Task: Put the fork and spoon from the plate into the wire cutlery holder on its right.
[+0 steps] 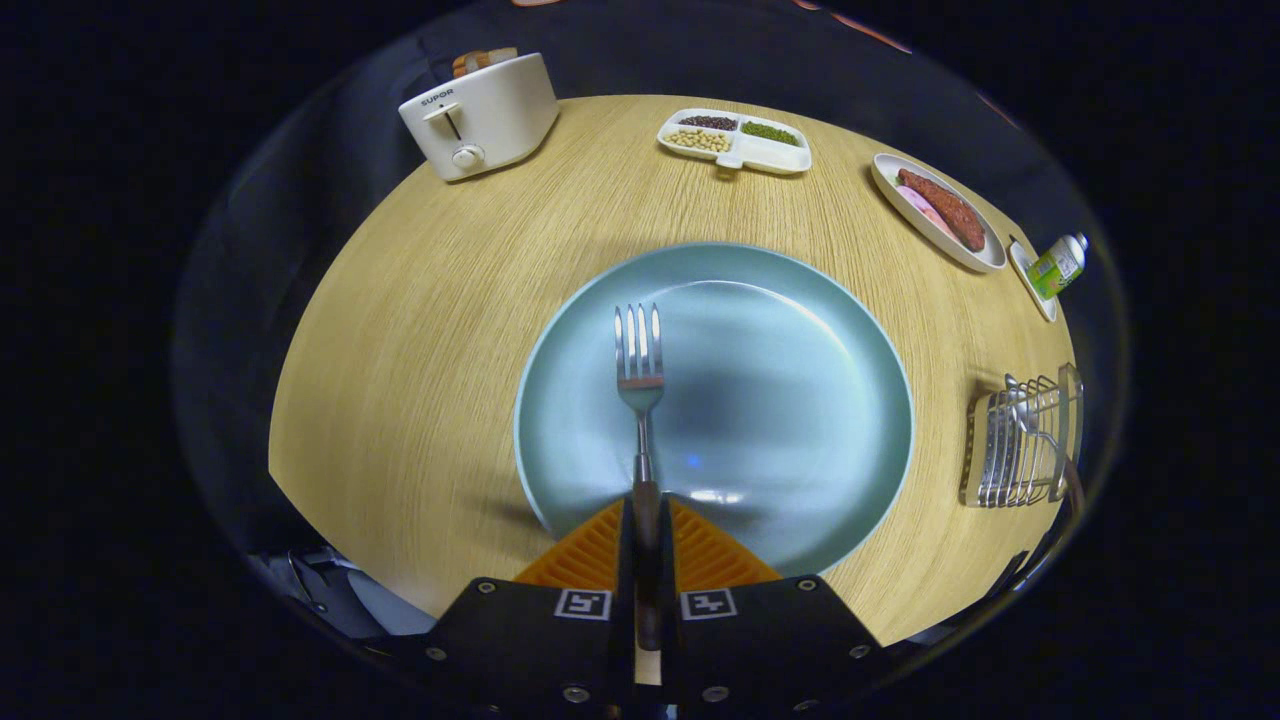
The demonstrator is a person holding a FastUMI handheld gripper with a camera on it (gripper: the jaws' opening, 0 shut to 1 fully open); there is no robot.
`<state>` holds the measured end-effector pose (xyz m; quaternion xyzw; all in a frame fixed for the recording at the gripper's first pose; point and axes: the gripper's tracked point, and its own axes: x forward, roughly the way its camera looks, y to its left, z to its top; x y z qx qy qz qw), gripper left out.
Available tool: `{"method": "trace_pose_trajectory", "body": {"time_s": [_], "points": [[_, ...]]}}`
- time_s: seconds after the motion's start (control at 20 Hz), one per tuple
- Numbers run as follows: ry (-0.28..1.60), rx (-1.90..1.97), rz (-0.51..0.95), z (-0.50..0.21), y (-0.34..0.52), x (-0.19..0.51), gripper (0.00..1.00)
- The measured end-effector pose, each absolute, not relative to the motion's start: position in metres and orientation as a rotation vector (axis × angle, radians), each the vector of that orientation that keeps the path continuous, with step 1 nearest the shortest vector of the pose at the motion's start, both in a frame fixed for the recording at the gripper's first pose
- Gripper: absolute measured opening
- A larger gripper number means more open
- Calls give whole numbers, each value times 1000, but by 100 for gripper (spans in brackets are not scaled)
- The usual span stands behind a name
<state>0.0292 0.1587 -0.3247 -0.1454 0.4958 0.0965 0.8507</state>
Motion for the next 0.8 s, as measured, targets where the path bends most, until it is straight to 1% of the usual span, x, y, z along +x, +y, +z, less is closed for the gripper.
{"method": "trace_pose_trajectory", "body": {"time_s": [0.15,0.5,0.8], "points": [[1050,-288,211,-321,158,28,6],[1035,-286,246,-286,143,25,5],[1046,-339,288,-227,104,20,5]]}}
